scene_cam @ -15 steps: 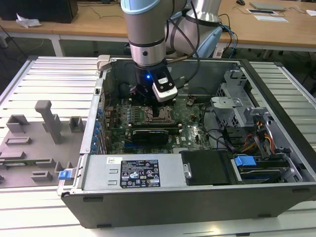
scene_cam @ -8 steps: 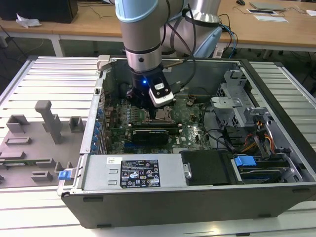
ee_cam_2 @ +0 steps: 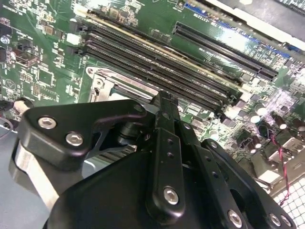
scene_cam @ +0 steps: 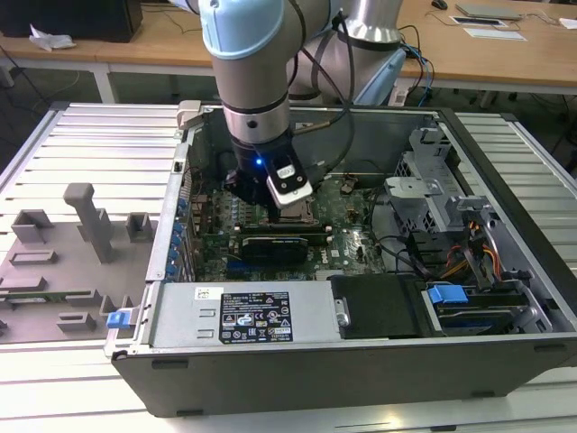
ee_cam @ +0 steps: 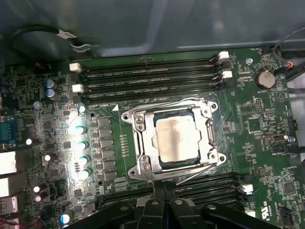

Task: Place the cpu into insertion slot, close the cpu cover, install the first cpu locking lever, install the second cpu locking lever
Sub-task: 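Install the second cpu locking lever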

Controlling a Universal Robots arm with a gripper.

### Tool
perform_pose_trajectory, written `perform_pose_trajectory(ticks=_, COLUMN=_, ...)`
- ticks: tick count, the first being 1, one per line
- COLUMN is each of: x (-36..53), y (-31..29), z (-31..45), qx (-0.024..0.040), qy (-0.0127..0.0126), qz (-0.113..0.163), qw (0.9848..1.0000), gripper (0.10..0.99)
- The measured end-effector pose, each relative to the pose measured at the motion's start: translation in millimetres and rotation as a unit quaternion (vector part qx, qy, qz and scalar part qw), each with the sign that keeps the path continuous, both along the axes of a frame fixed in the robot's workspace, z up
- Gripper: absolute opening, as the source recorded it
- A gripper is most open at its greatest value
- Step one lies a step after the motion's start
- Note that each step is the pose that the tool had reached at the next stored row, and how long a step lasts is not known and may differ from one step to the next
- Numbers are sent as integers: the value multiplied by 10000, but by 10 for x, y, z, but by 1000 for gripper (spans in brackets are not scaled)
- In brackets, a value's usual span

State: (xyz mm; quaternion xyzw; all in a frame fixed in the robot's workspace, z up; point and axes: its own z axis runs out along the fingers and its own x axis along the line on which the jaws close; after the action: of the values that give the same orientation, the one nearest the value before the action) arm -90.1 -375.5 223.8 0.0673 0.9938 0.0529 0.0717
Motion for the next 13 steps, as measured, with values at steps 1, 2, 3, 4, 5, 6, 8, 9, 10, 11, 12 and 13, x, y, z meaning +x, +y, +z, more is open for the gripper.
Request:
perform_pose_trajectory(ticks=1, x=-8, y=-12, z=-5, qx=33, qy=-1, qz=4, qw=10000, gripper=106)
perform_pose_trajectory(ticks=2, x=-18, y=-28, z=-11, qx=73, qy=-2, qz=10, qw=10000, gripper=106)
perform_pose_trajectory(ticks=3, x=-28, y=-66, z=-19, qx=161, qy=-6, qz=19, qw=9999, gripper=106)
perform_pose_trajectory(ticks=4, x=-35, y=-94, z=-24, qx=231, qy=-7, qz=23, qw=9997, gripper=106)
perform_pose_trajectory(ticks=5, x=-40, y=-113, z=-29, qx=286, qy=-7, qz=27, qw=9996, gripper=106)
perform_pose_trajectory(ticks=6, x=-44, y=-131, z=-32, qx=330, qy=-8, qz=29, qw=9995, gripper=106)
perform_pose_trajectory(ticks=8, x=-62, y=-185, z=-48, qx=482, qy=-9, qz=36, qw=9988, gripper=106)
perform_pose_trajectory(ticks=9, x=-71, y=-201, z=-66, qx=547, qy=-9, qz=40, qw=9985, gripper=106)
perform_pose_trajectory(ticks=10, x=-78, y=-207, z=-83, qx=594, qy=-9, qz=44, qw=9982, gripper=106)
perform_pose_trajectory(ticks=11, x=-81, y=-209, z=-90, qx=617, qy=-9, qz=46, qw=9981, gripper=106)
perform_pose_trajectory(ticks=12, x=-86, y=-209, z=-101, qx=647, qy=-9, qz=50, qw=9979, gripper=106)
perform_pose_trajectory(ticks=13, x=-100, y=-209, z=-125, qx=696, qy=-9, qz=53, qw=9976, gripper=106)
